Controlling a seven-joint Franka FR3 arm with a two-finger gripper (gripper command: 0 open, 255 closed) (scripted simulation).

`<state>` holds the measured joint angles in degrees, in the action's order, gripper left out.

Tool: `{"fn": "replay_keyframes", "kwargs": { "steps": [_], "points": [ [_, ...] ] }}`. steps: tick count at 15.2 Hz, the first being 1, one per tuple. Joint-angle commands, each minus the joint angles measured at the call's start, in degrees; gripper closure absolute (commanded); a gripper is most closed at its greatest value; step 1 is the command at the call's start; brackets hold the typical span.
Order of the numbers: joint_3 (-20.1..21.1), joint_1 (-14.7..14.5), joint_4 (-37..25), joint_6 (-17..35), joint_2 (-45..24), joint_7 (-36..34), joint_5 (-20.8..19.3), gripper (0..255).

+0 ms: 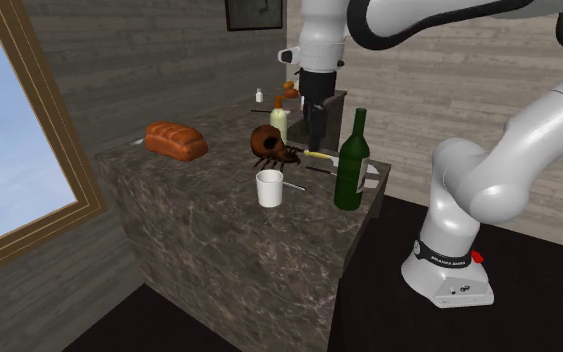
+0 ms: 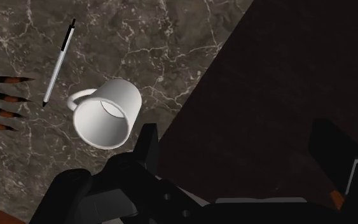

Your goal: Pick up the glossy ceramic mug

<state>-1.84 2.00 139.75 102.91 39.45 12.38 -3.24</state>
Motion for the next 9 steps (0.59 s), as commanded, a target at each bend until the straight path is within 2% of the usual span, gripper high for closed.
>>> {"fn": "replay_keyframes", "kwargs": {
  "steps": [1, 9],
  "points": [
    [-1.23, 0.53, 1.28, 3.98, -2.47, 1.16, -0.72, 0],
    [-5.87, 2.17, 2.66, 19.1, -15.7, 5.52, -2.35, 0]
  ]
}}
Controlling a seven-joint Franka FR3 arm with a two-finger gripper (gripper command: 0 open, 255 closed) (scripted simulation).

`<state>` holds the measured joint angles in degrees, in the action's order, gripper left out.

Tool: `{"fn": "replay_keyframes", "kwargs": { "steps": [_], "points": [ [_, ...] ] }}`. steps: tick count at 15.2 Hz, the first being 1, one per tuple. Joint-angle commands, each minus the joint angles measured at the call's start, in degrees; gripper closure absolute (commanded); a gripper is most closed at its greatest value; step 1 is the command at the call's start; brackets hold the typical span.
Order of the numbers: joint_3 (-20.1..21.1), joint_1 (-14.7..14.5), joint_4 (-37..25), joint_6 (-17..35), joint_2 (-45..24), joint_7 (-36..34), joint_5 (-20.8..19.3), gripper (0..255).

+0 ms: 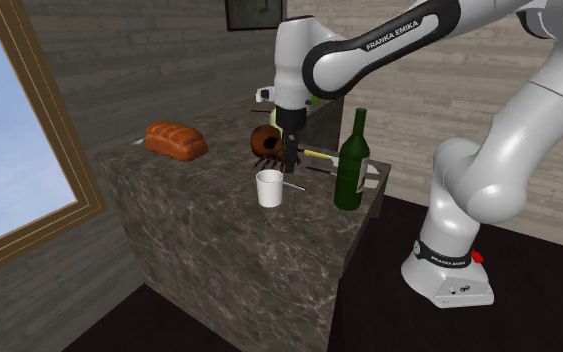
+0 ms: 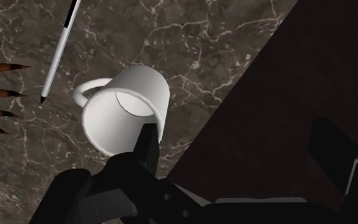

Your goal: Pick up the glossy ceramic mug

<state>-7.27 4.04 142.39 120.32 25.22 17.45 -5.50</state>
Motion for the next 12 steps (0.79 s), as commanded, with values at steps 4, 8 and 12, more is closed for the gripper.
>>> {"fn": "replay_keyframes", "kwargs": {
  "steps": [4, 8, 12],
  "points": [
    [-2.65, 0.64, -1.29, 8.67, -9.52, 2.96, 0.17, 0],
    [-4.57, 1.05, -3.9, 14.88, -18.19, 5.99, 1.6, 0],
    [-4.81, 1.12, -3.36, 17.97, -20.76, 6.58, 2.16, 0]
  ]
}}
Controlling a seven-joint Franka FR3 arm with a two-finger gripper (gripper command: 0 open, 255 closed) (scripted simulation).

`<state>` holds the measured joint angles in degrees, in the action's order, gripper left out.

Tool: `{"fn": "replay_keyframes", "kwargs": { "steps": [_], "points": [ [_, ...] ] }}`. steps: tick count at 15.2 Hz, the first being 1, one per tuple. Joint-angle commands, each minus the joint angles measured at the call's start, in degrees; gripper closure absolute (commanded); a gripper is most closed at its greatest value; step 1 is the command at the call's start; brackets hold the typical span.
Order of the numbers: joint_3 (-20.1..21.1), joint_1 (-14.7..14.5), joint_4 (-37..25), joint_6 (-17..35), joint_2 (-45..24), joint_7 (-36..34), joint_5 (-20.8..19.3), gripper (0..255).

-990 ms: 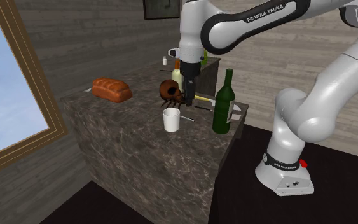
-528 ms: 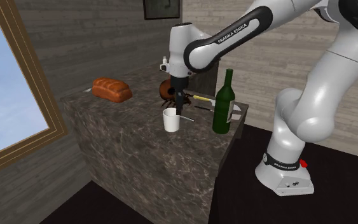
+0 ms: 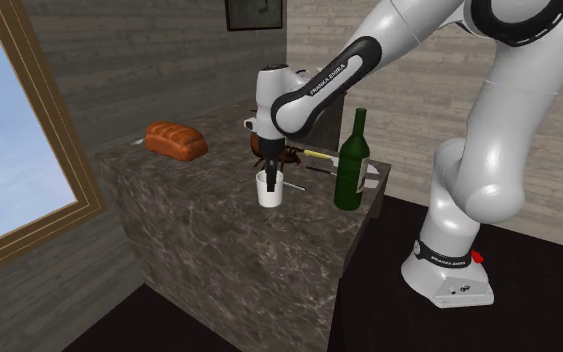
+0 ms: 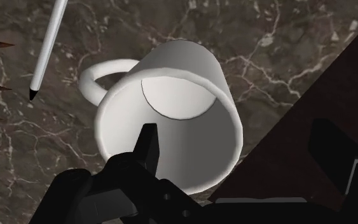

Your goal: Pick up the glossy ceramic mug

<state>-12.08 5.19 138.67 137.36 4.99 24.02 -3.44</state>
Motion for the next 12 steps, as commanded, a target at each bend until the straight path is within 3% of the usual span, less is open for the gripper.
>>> {"fn": "replay_keyframes", "kwargs": {
  "steps": [1, 6, 7, 12],
  "points": [
    [-0.03, -0.04, 0.62, 1.75, -1.09, 0.09, 0.22, 0],
    [-0.09, -0.07, 1.51, 4.7, -3.19, 0.42, 0.72, 0],
    [-0.08, -0.09, 1.51, 4.78, -3.26, 0.39, 0.74, 255],
    [-0.08, -0.08, 1.5, 4.79, -3.28, 0.41, 0.75, 255]
  ]
}}
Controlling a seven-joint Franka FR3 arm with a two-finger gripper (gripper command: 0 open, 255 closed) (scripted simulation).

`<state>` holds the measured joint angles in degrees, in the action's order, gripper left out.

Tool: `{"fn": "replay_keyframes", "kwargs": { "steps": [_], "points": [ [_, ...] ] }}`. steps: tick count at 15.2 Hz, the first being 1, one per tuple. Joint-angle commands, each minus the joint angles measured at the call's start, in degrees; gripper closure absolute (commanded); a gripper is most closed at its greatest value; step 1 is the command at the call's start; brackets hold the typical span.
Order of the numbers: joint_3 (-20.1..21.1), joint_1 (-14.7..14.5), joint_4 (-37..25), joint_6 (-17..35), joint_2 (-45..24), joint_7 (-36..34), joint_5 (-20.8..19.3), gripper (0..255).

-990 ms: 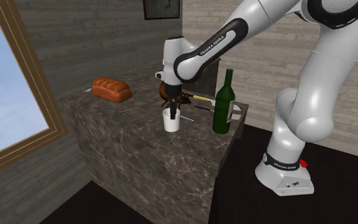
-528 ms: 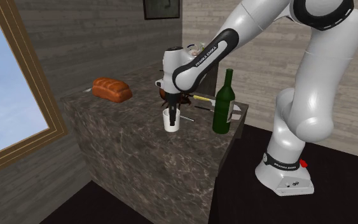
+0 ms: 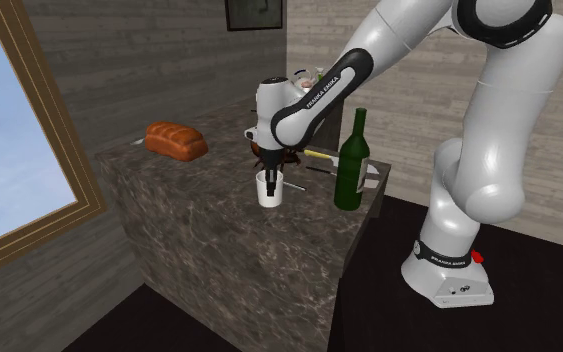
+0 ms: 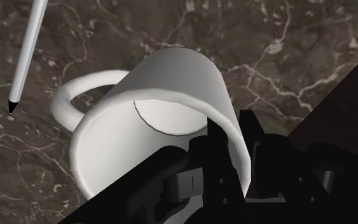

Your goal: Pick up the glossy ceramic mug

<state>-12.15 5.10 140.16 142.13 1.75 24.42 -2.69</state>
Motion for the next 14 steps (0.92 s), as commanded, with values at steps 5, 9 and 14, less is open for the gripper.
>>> {"fn": "replay_keyframes", "kwargs": {
  "steps": [5, 9, 14],
  "points": [
    [0.0, 0.02, -0.2, -0.89, 0.67, -0.09, -0.18, 255],
    [0.08, 0.04, -1.26, -4.19, 2.94, -0.43, -0.71, 255],
    [0.24, 0.07, -2.85, -8.3, 5.5, -0.74, -1.19, 255]
  ]
}}
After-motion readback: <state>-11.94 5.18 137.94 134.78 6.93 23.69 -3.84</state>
